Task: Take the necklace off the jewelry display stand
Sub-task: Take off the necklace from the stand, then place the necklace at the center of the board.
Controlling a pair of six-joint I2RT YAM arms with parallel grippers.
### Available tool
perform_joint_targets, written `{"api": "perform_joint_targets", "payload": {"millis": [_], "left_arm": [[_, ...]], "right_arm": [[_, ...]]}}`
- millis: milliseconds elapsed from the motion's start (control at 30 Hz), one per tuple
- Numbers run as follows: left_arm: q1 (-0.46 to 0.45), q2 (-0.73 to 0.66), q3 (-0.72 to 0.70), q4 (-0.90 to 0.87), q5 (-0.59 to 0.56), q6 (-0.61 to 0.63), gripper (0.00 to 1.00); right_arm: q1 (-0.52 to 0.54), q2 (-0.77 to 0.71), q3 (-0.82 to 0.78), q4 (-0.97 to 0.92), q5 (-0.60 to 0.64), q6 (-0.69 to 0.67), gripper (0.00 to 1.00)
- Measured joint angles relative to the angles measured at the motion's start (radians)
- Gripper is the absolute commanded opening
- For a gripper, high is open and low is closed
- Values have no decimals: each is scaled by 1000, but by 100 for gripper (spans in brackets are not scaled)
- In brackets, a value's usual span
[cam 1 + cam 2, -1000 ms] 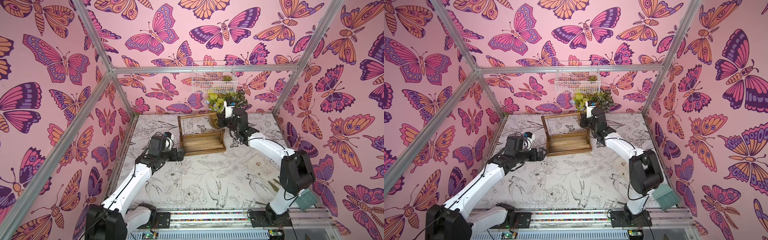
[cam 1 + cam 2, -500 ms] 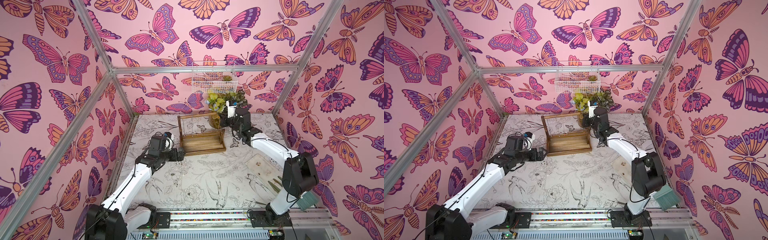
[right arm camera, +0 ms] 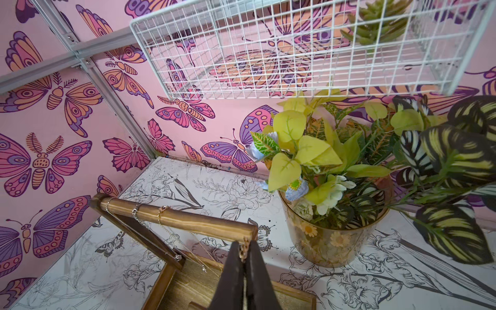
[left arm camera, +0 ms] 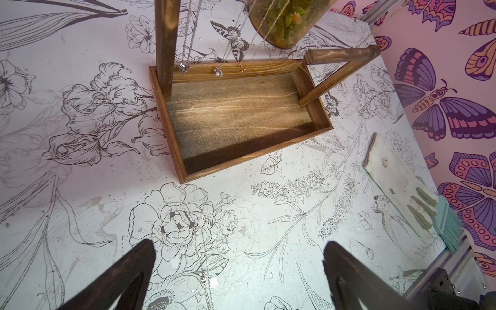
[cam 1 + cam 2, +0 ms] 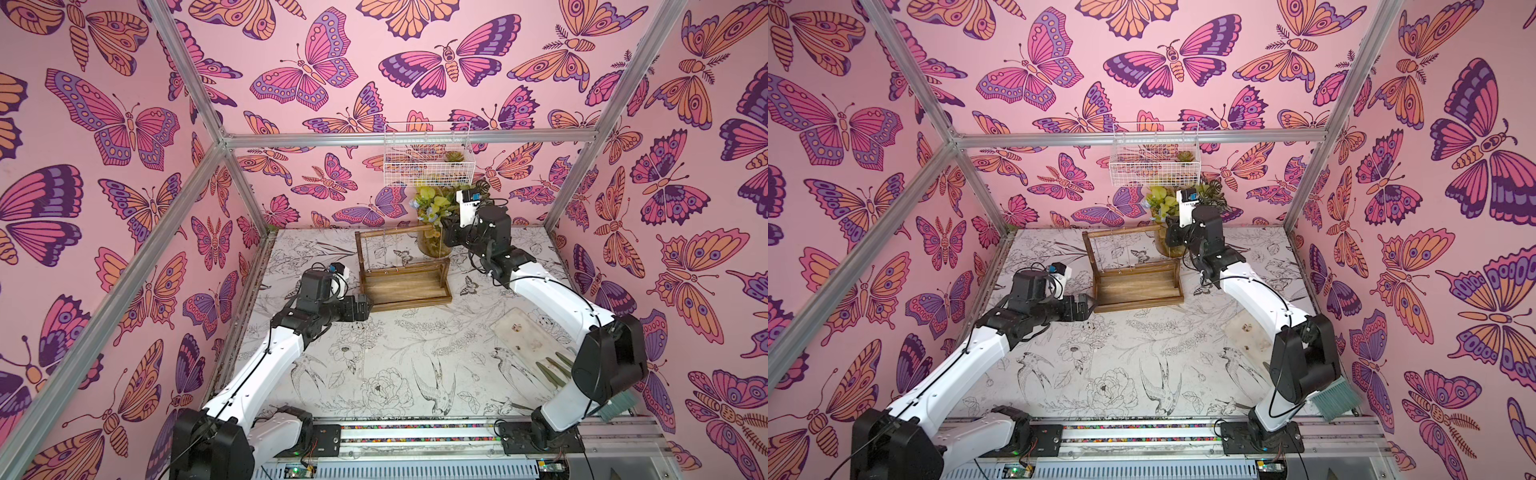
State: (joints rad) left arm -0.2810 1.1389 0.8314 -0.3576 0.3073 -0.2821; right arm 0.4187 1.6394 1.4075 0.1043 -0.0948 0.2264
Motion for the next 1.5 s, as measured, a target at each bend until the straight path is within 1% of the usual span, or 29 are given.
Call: {"api": "perform_joint_targets", "payload": {"millis": [300,533,833,1000,1233,1500], "left_arm": [[-20,14,5,20,31,38,100],[-43,32,39,38,57,74,100],[-103,95,102,86,107,136,100],[-137,134,148,124,127,166,100],[-143,217,202,177,146,178,100],[-153,224,209,277,204,190,100]], "right_arm": [[3,-35,80,-70,-19,-16,0],[16,-40,145,-124,-34,-26,0],[40,-40,259,-230,-84,-26,0],[70,-57,282,-285,-119,-26,0],[113,-65,336,-321,-161,-18,0],[178,-71,347,-342,-185,3,0]]}}
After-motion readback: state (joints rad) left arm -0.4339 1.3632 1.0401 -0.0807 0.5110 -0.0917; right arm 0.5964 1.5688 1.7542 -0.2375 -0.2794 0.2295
